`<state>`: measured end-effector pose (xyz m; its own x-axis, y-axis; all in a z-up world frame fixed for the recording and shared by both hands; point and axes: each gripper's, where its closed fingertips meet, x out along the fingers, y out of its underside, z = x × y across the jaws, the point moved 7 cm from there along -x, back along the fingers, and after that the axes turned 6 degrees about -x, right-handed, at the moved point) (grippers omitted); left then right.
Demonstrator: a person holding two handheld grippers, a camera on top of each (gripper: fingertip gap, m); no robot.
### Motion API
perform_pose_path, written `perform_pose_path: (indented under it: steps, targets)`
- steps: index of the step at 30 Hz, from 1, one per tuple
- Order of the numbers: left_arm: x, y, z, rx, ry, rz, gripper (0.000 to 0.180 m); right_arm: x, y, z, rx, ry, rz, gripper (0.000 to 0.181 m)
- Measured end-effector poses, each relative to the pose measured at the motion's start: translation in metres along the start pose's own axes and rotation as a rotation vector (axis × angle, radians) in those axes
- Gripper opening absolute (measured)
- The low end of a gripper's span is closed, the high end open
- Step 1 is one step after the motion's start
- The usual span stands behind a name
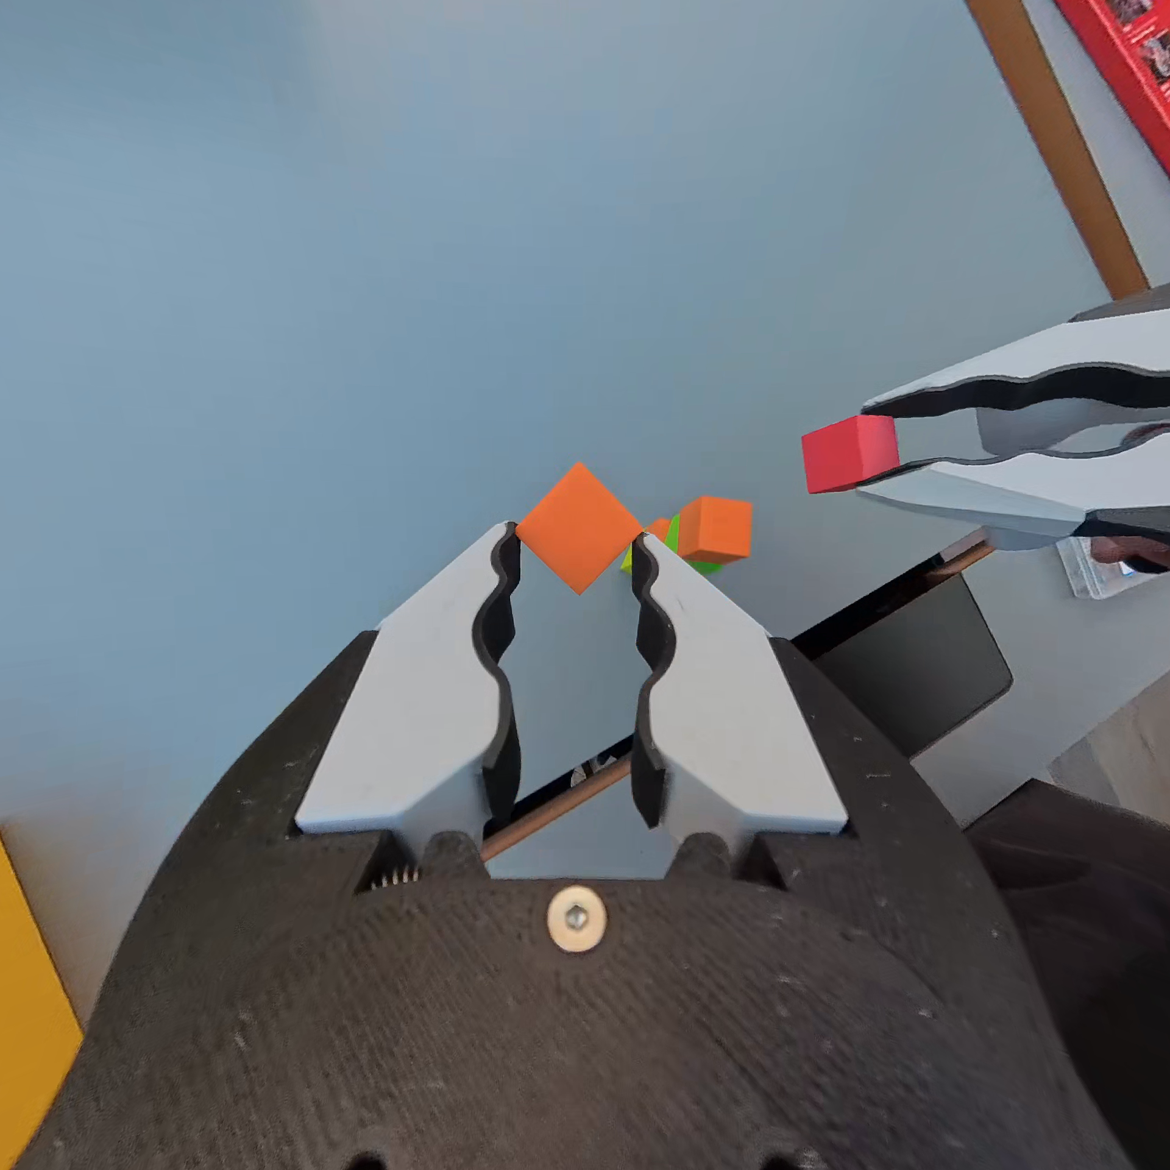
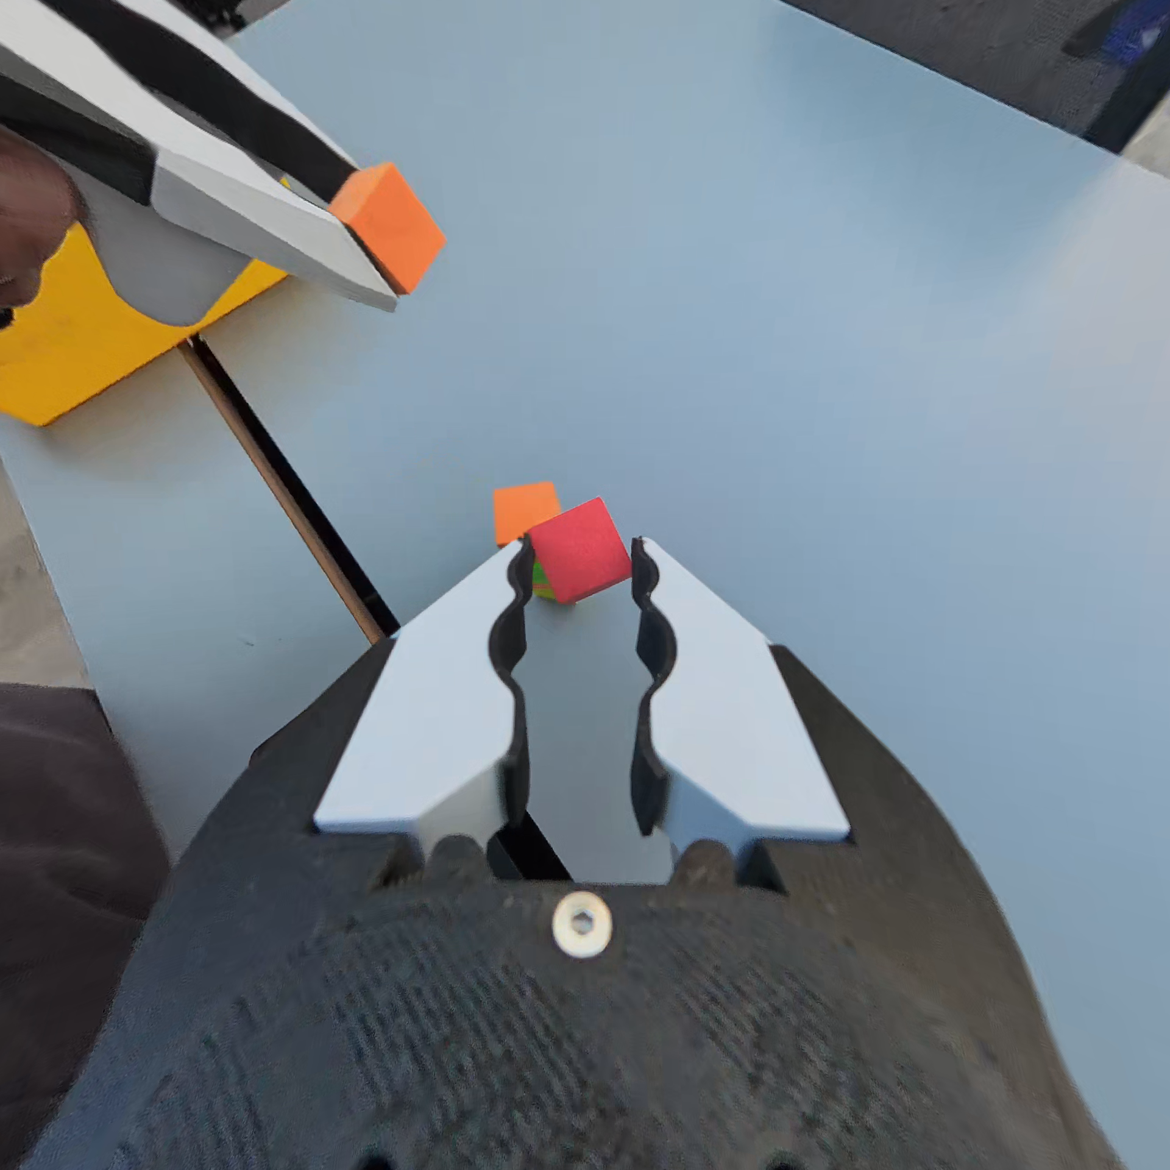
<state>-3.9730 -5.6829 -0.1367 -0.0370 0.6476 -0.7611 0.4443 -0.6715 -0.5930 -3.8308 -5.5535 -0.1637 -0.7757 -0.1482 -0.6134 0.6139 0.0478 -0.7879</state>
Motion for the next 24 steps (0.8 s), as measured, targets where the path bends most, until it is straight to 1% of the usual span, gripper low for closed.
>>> perform_pose_path:
  steps: [2,4,10,13,21,24]
  targets:
    - [-0.007,0.010,0.001,-0.015,0.018,-0.004,0.033,0.014,-0.011,0.018,-0.091,-0.020,0.023,0.030]
    - [-0.012,0.015,-0.004,-0.010,0.040,-0.013,0.033,0.025,-0.018,0.029,-0.130,-0.038,0.038,0.030]
    - [-0.019,0.019,-0.019,0.051,0.092,-0.025,0.033,0.037,-0.019,0.034,-0.124,-0.008,0.104,0.030]
    - [-0.021,0.022,-0.023,0.085,0.107,-0.014,0.033,0.034,-0.020,0.032,-0.108,0.017,0.104,0.030]
    - [-0.021,0.021,-0.023,0.098,0.133,-0.008,0.033,0.039,-0.018,0.032,-0.084,0.010,0.153,0.031]
    - [-0.019,0.017,-0.024,0.104,0.139,-0.010,0.033,0.040,-0.017,0.032,-0.079,0.013,0.166,0.036]
